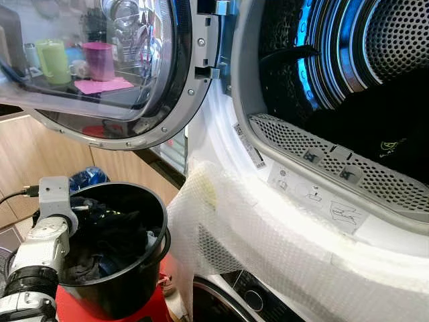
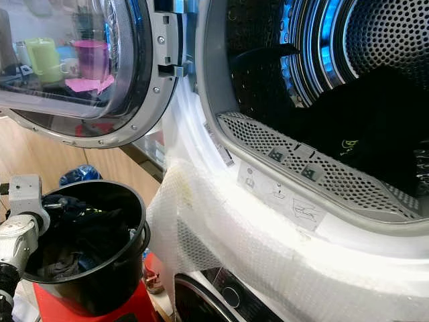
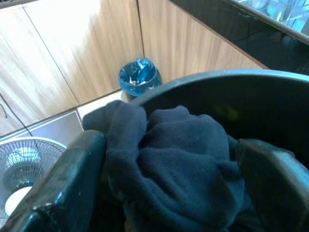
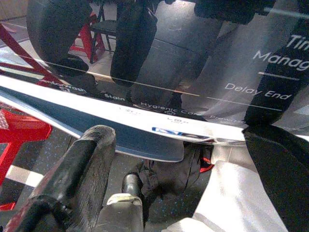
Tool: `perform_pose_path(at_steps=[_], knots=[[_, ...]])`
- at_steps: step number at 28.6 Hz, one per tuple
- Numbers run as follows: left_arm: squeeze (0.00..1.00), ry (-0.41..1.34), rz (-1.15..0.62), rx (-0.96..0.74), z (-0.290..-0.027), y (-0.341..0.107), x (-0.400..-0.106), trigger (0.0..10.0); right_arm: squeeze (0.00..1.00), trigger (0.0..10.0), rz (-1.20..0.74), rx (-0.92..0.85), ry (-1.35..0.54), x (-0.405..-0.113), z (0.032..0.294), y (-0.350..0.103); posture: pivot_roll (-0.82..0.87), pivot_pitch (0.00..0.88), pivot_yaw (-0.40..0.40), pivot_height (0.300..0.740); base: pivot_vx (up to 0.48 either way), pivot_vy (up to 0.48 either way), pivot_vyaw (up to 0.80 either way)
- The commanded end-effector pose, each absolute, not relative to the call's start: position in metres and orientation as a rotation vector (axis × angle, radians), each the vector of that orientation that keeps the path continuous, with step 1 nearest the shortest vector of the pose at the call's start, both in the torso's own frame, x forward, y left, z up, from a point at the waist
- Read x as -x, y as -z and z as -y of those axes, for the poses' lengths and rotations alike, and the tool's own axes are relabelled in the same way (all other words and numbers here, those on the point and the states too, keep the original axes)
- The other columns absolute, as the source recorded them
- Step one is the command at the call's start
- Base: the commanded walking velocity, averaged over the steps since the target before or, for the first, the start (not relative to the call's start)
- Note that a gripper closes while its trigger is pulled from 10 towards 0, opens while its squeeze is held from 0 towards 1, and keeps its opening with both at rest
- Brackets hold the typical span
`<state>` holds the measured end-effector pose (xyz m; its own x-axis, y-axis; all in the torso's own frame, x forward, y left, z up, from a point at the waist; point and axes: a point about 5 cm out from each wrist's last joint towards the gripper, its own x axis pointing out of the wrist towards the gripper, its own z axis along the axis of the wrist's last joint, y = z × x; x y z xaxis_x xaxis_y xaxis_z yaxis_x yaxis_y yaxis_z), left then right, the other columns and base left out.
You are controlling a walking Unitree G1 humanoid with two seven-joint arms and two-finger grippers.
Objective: Clothes washing
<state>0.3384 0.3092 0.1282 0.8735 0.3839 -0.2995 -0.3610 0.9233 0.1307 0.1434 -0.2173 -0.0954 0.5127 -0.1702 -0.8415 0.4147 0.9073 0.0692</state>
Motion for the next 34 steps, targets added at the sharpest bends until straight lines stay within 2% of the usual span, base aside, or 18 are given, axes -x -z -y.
perform_pose_path(at_steps=[1, 12, 13, 14, 34], knots=[[0.00, -0.379, -0.338, -0.075, -0.303, -0.126, -0.342, 10.0, 0.00, 10.0, -0.941, -0.270, 0.393, -0.145, 0.229, 0.092, 0.23, 0.021, -0.137, 0.740, 0.000, 0.000, 0.00], [0.00, -0.372, -0.383, -0.057, -0.298, -0.116, -0.341, 10.0, 0.00, 10.0, -0.941, -0.259, 0.390, -0.145, 0.231, 0.091, 0.23, 0.020, -0.142, 0.740, 0.000, 0.000, 0.00], [0.00, -0.371, -0.385, -0.055, -0.298, -0.115, -0.340, 4.5, 0.00, 10.0, -0.941, -0.258, 0.389, -0.146, 0.230, 0.091, 0.23, 0.020, -0.142, 0.740, 0.000, 0.000, 0.00], [0.00, -0.369, -0.384, -0.054, -0.297, -0.115, -0.341, 0.0, 0.00, 10.0, -0.940, -0.257, 0.387, -0.146, 0.230, 0.091, 0.23, 0.019, -0.143, 0.740, 0.000, 0.000, 0.00], [0.00, -0.273, -0.379, -0.089, -0.282, -0.118, -0.347, 0.0, 0.00, 10.0, -0.942, -0.250, 0.376, -0.148, 0.229, 0.091, 0.23, 0.013, -0.142, 0.740, 0.000, 0.000, 0.00]])
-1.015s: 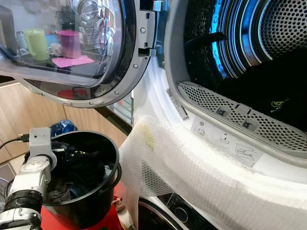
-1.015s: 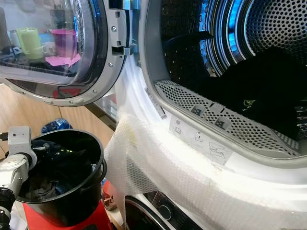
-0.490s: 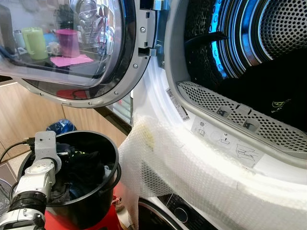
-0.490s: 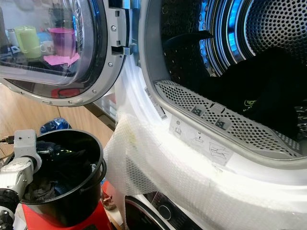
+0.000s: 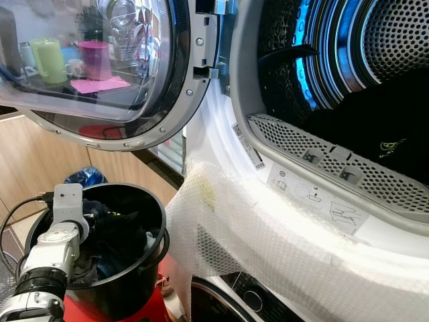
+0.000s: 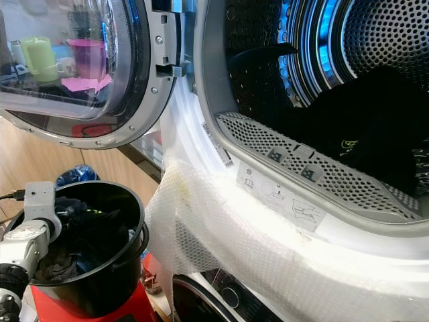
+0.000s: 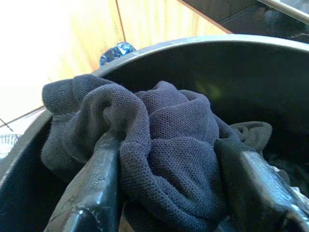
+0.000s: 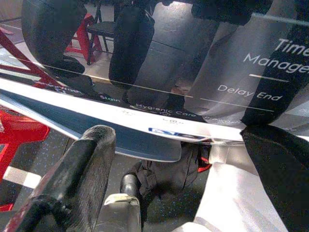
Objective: Clothes washing
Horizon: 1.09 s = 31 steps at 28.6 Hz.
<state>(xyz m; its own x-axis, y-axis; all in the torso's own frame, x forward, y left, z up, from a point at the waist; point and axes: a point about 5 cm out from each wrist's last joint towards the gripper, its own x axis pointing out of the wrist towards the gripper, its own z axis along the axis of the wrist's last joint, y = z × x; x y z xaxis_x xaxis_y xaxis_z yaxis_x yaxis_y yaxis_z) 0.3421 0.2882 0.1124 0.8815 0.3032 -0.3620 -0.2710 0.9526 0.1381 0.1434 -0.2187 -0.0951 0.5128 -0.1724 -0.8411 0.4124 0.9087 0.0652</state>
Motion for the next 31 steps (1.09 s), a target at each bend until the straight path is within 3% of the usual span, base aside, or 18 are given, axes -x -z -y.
perform_pose_path(at_steps=[1, 24, 30, 31], knots=[[0.00, -0.257, -0.381, -0.093, -0.281, -0.117, -0.347, 0.0, 0.00, 10.0, -0.943, -0.249, 0.375, -0.148, 0.229, 0.091, 0.23, 0.007, -0.142, 0.740, 0.000, 0.000, 0.00], [0.00, -0.040, -0.395, -0.190, -0.266, -0.122, -0.345, 0.0, 0.00, 10.0, -0.951, -0.236, 0.325, -0.153, 0.220, 0.091, 0.24, 0.000, -0.129, 0.740, 0.000, 0.000, 0.00], [0.00, 0.251, -0.377, -0.362, -0.255, -0.153, -0.333, 0.0, 0.00, 10.0, -0.945, -0.241, 0.310, -0.155, 0.217, 0.091, 0.25, 0.000, -0.124, 0.740, 0.000, 0.000, 0.00], [0.00, 0.427, -0.403, -0.404, -0.248, -0.163, -0.321, 0.0, 0.00, 10.0, -0.941, -0.249, 0.308, -0.156, 0.215, 0.090, 0.27, 0.000, -0.120, 0.740, 0.000, 0.000, 0.00]])
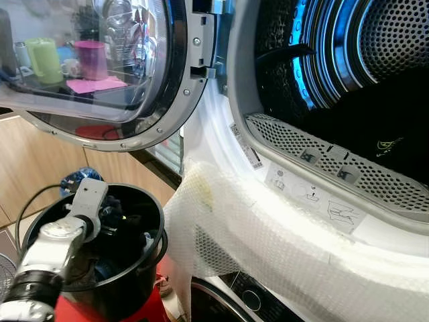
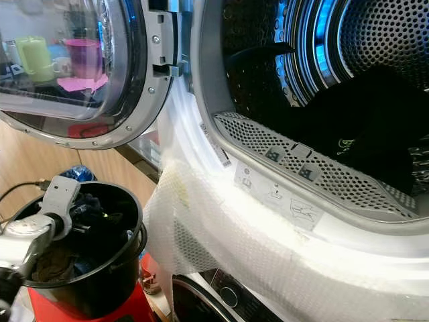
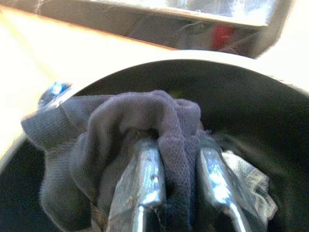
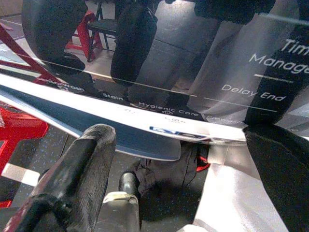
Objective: Clothes washing
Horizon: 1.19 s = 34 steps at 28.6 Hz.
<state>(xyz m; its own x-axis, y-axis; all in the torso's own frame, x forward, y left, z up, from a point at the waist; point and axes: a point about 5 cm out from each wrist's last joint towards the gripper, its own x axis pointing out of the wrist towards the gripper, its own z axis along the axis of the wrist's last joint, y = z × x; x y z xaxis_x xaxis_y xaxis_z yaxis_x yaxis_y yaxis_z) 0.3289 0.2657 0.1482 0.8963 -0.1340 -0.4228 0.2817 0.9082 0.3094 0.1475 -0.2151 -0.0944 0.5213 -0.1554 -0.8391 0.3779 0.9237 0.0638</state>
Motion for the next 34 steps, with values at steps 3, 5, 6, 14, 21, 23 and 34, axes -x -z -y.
perform_pose_path(at_steps=[3, 5, 6, 14, 21, 23, 34], knots=[[0.00, 0.616, -0.418, -0.416, -0.238, -0.174, -0.305, 0.0, 0.00, 10.0, -0.942, -0.255, 0.303, -0.157, 0.213, 0.091, 0.27, 0.000, -0.117, 0.740, 0.000, 0.000, 0.00], [0.00, 0.722, -0.420, -0.413, -0.229, -0.179, -0.296, 0.0, 0.00, 10.0, -0.941, -0.259, 0.299, -0.157, 0.211, 0.091, 0.28, 0.000, -0.111, 0.740, 0.000, 0.000, 0.00], [0.00, 0.776, -0.423, -0.416, -0.225, -0.180, -0.291, 0.0, 0.00, 10.0, -0.941, -0.263, 0.297, -0.158, 0.210, 0.091, 0.28, 0.000, -0.111, 0.740, 0.000, 0.000, 0.00], [0.00, 1.022, -0.343, -0.539, -0.211, -0.216, -0.275, 0.0, 0.00, 10.0, -0.943, -0.285, 0.285, -0.159, 0.202, 0.092, 0.31, 0.000, -0.096, 0.740, 0.000, 0.000, 0.00], [0.00, 1.361, -0.164, -0.502, -0.168, -0.252, -0.271, 0.0, 0.00, 10.0, -0.932, -0.312, 0.301, -0.163, 0.197, 0.091, 0.30, 0.000, -0.057, 0.740, 0.000, 0.000, 0.00], [0.00, 1.359, -0.142, -0.531, -0.161, -0.253, -0.282, 0.0, 0.00, 10.0, -0.929, -0.308, 0.298, -0.164, 0.195, 0.091, 0.29, 0.000, -0.048, 0.740, 0.000, 0.000, 0.00], [0.00, 1.725, -0.038, -0.291, -0.069, -0.234, -0.278, 0.0, 0.00, 10.0, -0.927, -0.326, 0.316, -0.161, 0.194, 0.092, 0.25, 0.000, -0.028, 0.740, 0.000, 0.000, 0.00]])
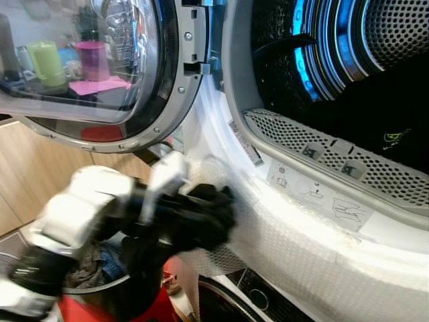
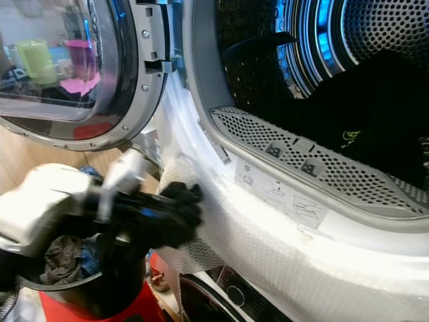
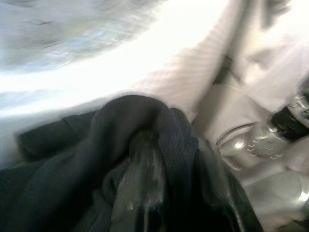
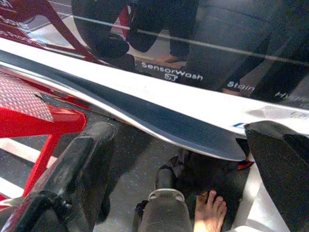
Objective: Clothes washing
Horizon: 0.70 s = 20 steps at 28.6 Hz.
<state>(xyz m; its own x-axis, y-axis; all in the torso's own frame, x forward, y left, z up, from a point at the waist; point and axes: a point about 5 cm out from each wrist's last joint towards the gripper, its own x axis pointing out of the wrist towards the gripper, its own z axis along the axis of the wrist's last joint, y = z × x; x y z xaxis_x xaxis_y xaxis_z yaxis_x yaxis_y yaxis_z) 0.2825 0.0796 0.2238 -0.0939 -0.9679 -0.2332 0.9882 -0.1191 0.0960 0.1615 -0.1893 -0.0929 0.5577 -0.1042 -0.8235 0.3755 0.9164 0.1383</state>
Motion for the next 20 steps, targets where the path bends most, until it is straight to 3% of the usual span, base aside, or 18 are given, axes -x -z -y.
perform_pose_path(at_steps=[1, 8, 15, 20], knots=[[0.00, 1.758, -0.027, -0.277, -0.062, -0.235, -0.275, 0.0, 0.00, 10.0, -0.928, -0.325, 0.317, -0.160, 0.195, 0.093, 0.25, 0.000, -0.028, 0.740, 0.000, 0.000, 0.00], [0.00, 1.829, -0.036, -0.235, -0.051, -0.230, -0.265, 0.0, 0.00, 10.0, -0.935, -0.325, 0.321, -0.155, 0.196, 0.094, 0.25, 0.000, -0.029, 0.740, 0.000, 0.000, 0.00], [0.00, 1.743, -0.202, -0.307, -0.073, -0.194, -0.262, 0.0, 0.00, 10.0, -0.912, -0.279, 0.283, -0.153, 0.202, 0.093, 0.25, 0.000, -0.041, 0.740, 0.000, 0.000, 0.00], [0.00, 1.655, -0.276, -0.328, -0.091, -0.178, -0.262, 0.0, 0.00, 10.0, -0.938, -0.073, -0.001, -0.137, 0.211, 0.094, 0.24, 0.000, -0.055, 0.740, 0.000, 0.000, 0.00]])
